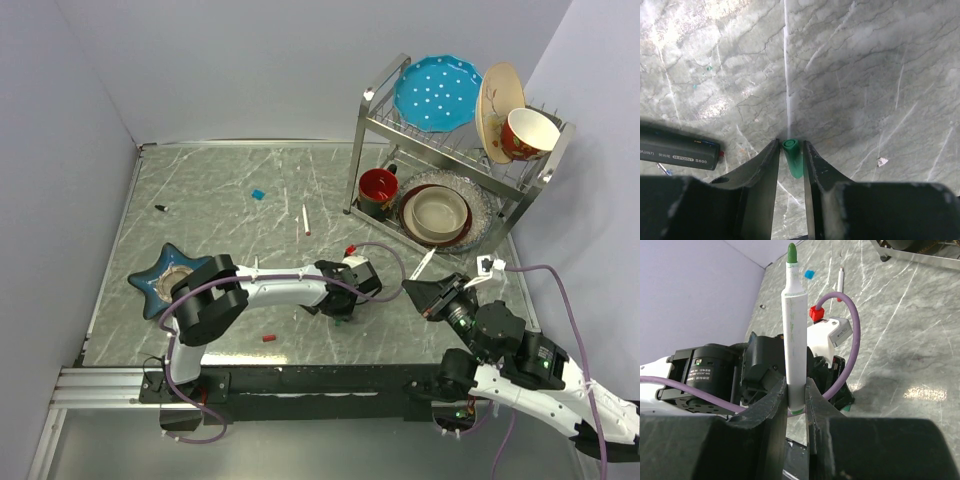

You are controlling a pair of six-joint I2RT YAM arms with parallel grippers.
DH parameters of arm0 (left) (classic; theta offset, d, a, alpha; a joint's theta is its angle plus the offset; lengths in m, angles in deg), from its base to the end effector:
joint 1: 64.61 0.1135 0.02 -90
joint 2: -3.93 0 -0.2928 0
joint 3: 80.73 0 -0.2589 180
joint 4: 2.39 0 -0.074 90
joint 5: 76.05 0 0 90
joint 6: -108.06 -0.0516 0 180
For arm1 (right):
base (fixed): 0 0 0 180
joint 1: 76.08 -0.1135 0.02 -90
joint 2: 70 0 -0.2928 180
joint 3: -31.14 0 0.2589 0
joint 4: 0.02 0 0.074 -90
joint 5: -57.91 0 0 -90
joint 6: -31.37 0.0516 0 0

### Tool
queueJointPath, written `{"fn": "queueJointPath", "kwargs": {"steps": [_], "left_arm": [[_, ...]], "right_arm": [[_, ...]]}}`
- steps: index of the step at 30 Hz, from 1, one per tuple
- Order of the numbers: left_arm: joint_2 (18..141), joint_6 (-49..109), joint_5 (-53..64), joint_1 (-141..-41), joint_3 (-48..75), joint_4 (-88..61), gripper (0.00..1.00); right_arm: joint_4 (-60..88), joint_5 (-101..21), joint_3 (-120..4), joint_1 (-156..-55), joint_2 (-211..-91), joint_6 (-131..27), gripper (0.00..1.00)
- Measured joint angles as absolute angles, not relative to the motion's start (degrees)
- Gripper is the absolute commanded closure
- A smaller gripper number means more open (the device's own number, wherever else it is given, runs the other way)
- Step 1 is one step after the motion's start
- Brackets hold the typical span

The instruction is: Insert the pens into the pen caps

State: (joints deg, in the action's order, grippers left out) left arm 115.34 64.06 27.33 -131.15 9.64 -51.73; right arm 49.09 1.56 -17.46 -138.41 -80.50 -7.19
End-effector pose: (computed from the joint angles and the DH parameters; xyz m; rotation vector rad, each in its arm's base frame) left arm 0.1732 -0.3691 0.1725 0.4390 2.7248 -0.2018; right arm 0.0488 0.0316 0.3043 0.2714 1.8051 0.9301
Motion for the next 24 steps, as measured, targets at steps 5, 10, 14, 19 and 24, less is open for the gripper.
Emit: {"fn": "queueJointPath", "kwargs": {"steps": [5,10,14,19,24], "left_arm": [[116.0,64.6,28.6,-131.8,8.7,-52.9,0.68],[116.0,65.5,29.4,-132.2,8.7,-53.2,0.72],[116.0,66.0,30.1,-132.4,8.7,-53.6,0.78],[116.0,66.3,30.4,-132.7,8.7,-53.8,0.99],[115.9,66.4,30.8,-132.9,8.7,-53.7,0.99]], "right_arm": [[50.4,1.8,-17.6,-138.4,-79.1,-7.0,1.0],[51.0,2.0,-17.6,-138.4,-78.1,-6.8,1.0],[51.3,2.0,-17.6,-138.4,-78.1,-6.6,1.0],[51.7,2.0,-17.6,-138.4,-78.0,-6.4,1.0],[51.7,1.7,-17.6,-138.4,-77.9,-6.4,1.0]]}}
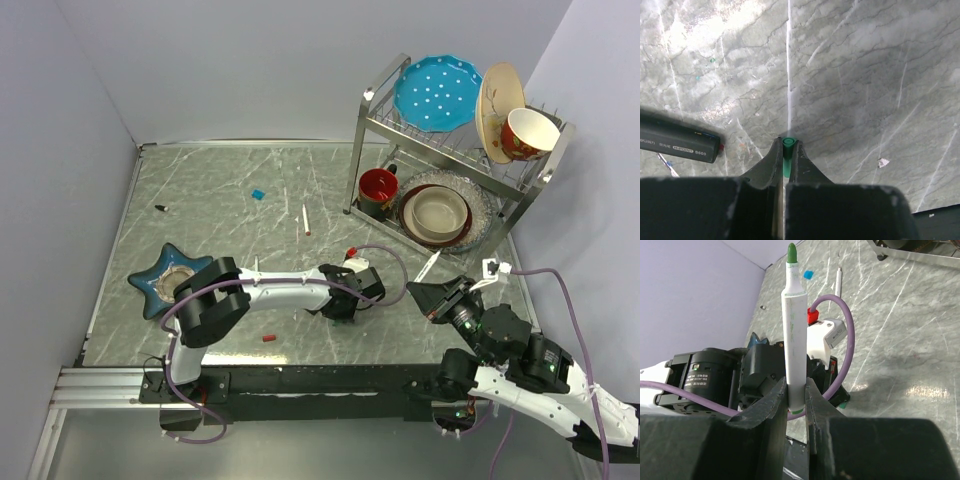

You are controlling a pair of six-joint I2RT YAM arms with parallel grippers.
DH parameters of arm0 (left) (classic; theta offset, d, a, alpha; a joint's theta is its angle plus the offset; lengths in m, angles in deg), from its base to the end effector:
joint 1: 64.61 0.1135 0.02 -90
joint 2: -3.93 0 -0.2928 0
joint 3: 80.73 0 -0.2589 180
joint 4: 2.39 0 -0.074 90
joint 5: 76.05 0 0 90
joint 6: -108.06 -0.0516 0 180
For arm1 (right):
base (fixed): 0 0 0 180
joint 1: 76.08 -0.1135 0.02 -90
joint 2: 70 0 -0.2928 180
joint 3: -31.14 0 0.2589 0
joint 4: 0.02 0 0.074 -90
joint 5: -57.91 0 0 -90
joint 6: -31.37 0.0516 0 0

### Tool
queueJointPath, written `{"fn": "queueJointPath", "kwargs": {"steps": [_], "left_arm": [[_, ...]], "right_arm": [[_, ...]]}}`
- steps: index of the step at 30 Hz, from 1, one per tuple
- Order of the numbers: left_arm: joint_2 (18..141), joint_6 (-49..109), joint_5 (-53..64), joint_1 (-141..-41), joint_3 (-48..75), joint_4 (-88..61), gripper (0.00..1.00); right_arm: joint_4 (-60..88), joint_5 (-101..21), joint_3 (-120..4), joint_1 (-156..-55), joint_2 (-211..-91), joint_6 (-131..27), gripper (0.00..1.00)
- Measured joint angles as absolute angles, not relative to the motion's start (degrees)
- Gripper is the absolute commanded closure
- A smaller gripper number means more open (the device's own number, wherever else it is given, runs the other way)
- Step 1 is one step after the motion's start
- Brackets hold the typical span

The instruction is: Insert the pens into the pen caps

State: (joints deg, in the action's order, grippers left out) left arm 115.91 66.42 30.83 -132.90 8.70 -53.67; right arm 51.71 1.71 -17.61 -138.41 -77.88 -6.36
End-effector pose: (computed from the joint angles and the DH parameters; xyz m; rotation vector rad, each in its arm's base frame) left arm 0.1646 -0.3729 0.1727 0.4119 2.7006 -0.1410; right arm 0.0442 0.0226 0.3010 0.2875 1.8021 0.9403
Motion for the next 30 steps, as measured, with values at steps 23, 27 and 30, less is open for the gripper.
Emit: {"fn": "queueJointPath", "kwargs": {"steps": [23,27,30], "left_arm": [[75.2,66.2,8.3,-113.0,30.0,-26.7,0.99],[66.2,65.5,8.1,-112.3,31.4,-23.2,0.99],[60.2,65.6,7.9,-112.0,34.2,-19.7,0.99]], "right_arm": [[29.5,-18.2,-13.9,-138.4,-93.3,-15.6,1.0],[22.1,-25.3,-12.3,-138.4,-101.6,-16.7,1.0],[15.7,-30.9,-12.1,-138.4,-107.2,-16.8,1.0]]}}
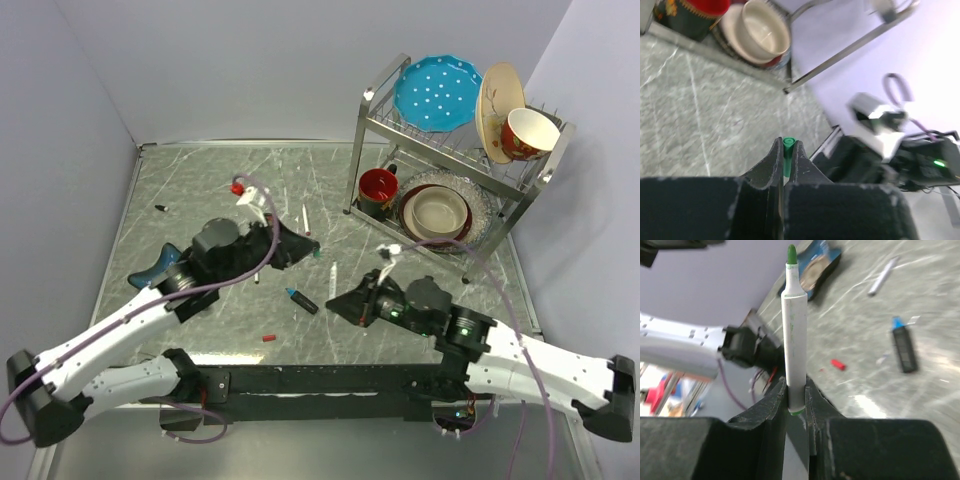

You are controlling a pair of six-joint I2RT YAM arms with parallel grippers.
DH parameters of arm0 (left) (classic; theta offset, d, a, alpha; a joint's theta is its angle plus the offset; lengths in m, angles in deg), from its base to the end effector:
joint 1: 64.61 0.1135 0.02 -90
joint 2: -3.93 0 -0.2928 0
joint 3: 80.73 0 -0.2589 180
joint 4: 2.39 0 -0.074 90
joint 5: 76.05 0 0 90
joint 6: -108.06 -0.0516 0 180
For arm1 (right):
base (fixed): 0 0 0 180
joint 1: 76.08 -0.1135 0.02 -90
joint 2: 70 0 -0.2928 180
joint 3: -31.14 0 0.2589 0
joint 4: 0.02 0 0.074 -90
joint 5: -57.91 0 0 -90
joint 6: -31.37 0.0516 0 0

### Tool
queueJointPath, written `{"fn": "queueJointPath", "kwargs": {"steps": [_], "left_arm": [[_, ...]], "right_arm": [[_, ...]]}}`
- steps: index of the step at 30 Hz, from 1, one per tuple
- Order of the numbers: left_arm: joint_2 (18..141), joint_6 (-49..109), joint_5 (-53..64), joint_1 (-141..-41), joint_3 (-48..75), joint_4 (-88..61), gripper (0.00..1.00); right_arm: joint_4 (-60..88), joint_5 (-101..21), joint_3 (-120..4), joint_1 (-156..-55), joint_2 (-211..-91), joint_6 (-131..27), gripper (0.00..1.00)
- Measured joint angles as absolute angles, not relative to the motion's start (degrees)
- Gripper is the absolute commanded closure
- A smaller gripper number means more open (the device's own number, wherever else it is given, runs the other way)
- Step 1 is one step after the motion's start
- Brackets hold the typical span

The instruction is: Insert the pens into the pen caps

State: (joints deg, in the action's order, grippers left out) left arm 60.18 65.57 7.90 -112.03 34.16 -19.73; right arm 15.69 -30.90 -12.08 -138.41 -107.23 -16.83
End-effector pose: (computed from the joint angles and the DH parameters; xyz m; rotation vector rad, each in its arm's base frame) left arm 0.1564 -0.1783 0.3784 0.0852 1.9036 -1.2770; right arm 0.0790 0.1484 0.2965 -0.3276 1.9036 1.2723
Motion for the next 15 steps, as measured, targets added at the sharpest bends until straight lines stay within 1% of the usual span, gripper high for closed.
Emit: {"fn": "queueJointPath", "kwargs": {"steps": [4,15], "left_arm": [[55.2,65.6,7.1,-111.9,37.8,-16.7,0.99],[50.9,65.5,6.2,-111.9,40.7,-13.8,0.99]], "right_arm": [[9.7,-35.7,-12.1,-138.5,-113.4,-16.8,1.0],[0.7,-41.0,-12.1,-139.3,-119.4,-16.5,1.0]]}}
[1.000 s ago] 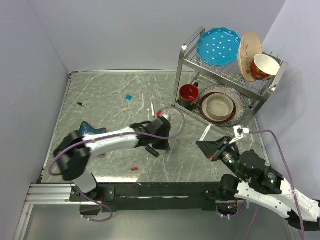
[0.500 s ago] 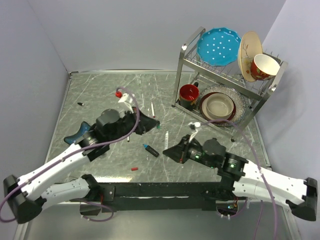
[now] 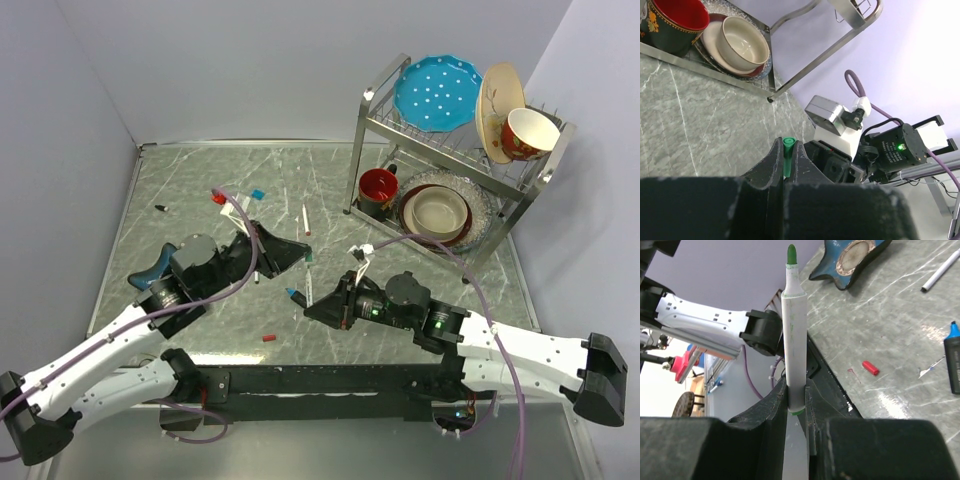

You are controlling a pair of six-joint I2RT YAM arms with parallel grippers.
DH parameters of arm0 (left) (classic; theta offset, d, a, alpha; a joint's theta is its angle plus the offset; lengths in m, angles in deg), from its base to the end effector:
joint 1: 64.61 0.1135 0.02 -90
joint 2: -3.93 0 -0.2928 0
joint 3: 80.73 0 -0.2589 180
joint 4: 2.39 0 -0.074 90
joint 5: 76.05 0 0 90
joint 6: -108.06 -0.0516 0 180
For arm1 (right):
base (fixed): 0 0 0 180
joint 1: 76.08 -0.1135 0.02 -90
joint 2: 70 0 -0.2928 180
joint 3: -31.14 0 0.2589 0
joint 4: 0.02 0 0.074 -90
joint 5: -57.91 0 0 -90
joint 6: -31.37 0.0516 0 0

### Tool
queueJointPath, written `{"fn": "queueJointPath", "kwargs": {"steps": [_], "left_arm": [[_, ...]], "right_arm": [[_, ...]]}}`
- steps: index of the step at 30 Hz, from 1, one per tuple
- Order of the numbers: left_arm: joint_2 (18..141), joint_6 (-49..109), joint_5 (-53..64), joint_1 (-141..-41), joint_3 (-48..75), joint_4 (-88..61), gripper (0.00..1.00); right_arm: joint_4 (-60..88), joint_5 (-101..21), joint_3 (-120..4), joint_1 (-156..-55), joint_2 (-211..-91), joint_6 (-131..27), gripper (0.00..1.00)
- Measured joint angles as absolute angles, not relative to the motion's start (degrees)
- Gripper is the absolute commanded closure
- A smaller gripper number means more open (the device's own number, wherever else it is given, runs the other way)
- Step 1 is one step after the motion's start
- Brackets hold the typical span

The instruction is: Insert the pens into the pen caps

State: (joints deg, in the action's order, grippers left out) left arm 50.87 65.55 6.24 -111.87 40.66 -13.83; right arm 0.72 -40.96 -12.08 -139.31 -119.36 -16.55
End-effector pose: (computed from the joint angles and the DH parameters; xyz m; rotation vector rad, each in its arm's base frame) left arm 0.1298 -0.1507 0.3803 0.1146 1.7460 -1.3694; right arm 0.0878 0.1918 0.2930 -0.4840 1.8705 1.4493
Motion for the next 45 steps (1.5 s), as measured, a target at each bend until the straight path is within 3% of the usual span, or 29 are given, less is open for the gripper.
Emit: {"fn": "queueJointPath", "kwargs": {"steps": [34,45], "left_arm": [[49.6,65.9,4.7,-111.9,42.9,-11.7,0.99],[47.5,68.5,1.6,-111.5,47.6,-3.8,0.99]], "right_arm": [[-0.5,-40.9,-12.3,-140.6,-117.8,-16.2,1.0],[3.8,-39.6,-14.4,-141.2,-115.5,-17.6,1.0]]}}
